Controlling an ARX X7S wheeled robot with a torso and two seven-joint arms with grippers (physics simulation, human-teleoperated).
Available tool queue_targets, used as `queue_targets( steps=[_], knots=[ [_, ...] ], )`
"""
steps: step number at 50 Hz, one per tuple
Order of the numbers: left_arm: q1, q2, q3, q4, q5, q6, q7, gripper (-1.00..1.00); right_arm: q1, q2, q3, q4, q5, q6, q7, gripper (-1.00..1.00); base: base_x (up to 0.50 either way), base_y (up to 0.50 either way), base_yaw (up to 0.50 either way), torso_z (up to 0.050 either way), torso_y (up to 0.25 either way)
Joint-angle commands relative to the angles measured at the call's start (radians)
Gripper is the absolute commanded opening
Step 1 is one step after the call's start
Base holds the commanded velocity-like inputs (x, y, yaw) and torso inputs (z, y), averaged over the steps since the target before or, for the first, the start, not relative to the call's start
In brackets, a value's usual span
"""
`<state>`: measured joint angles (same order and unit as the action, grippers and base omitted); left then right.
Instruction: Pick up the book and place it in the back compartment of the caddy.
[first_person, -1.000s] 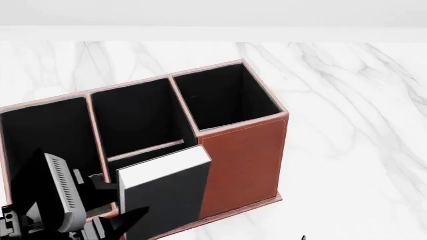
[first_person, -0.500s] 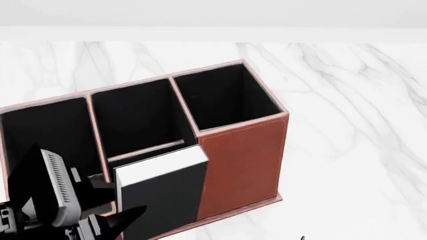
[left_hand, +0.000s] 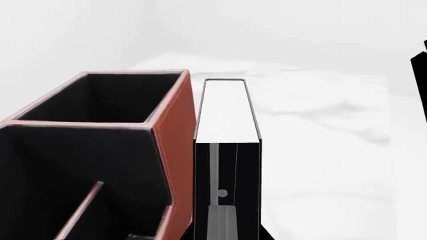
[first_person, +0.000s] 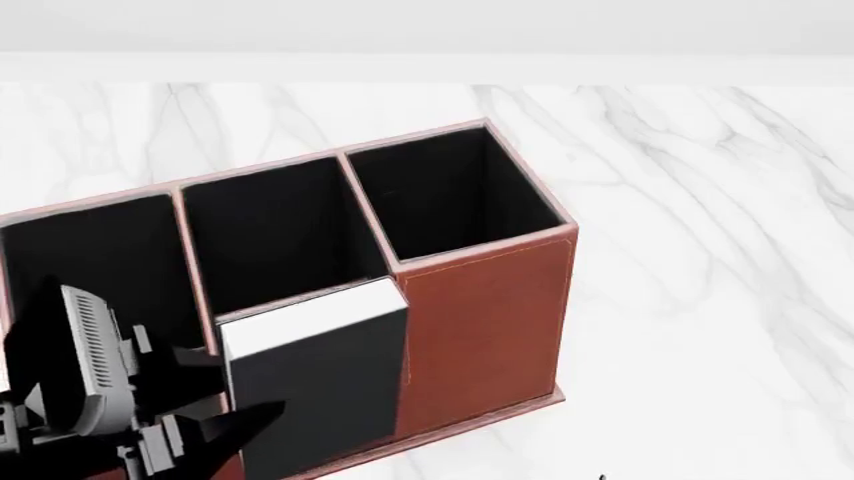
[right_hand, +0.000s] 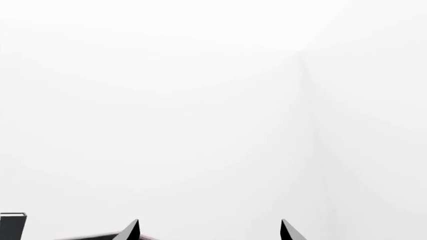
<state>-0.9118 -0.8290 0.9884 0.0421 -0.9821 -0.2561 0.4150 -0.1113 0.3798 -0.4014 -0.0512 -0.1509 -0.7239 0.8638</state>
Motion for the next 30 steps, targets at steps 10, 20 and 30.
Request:
queue_targets(
  steps=[10, 20, 30],
  knots=[
    [0.01, 0.007, -0.082, -0.093, -0.032, 0.128, 0.093, -1.0, 0.005, 0.001, -0.007, 0.009, -0.001, -0.007, 0.003, 1.0, 0.0, 0.0, 0.0, 0.001, 0.002],
    [-0.012, 0.058, -0.095, -0.207, -0.023, 0.168, 0.16, -1.0, 0.006, 0.002, -0.009, 0.01, -0.001, -0.01, 0.005, 1.0, 0.0, 0.0, 0.0, 0.0, 0.001],
    [-0.052, 0.096, -0.093, -0.308, -0.018, 0.164, 0.226, -1.0, 0.004, 0.004, -0.009, 0.008, -0.001, -0.01, 0.008, 1.0, 0.0, 0.0, 0.0, 0.0, 0.001]
  ],
)
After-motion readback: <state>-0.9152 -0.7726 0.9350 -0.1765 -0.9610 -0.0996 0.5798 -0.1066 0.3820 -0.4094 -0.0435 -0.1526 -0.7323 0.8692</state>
